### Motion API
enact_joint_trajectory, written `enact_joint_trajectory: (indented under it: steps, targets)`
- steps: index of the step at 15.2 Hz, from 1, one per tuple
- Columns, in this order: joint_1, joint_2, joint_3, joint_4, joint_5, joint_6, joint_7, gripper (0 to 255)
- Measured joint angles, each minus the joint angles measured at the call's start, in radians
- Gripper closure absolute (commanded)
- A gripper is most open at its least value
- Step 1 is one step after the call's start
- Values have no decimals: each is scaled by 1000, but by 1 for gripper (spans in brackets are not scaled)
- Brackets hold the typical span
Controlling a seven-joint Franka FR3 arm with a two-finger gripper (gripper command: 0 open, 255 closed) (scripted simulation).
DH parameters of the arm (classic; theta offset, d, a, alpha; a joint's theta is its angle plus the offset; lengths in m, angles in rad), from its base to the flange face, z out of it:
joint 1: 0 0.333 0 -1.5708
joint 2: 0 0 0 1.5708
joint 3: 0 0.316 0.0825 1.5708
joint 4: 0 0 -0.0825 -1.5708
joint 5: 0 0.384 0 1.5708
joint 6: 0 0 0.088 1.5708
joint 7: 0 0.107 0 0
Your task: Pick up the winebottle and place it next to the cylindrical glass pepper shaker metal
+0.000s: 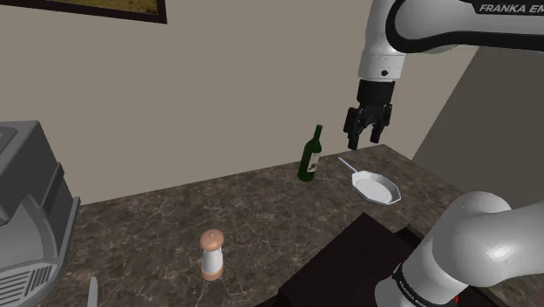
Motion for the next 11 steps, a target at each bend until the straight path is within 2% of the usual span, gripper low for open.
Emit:
enact_joint_trajectory:
  steps: [4, 11]
  targets:
    - [-11, 34, -24, -9, -21, 57, -29, 0]
    - [-52, 200, -122, 11, -90, 256, -146, 0]
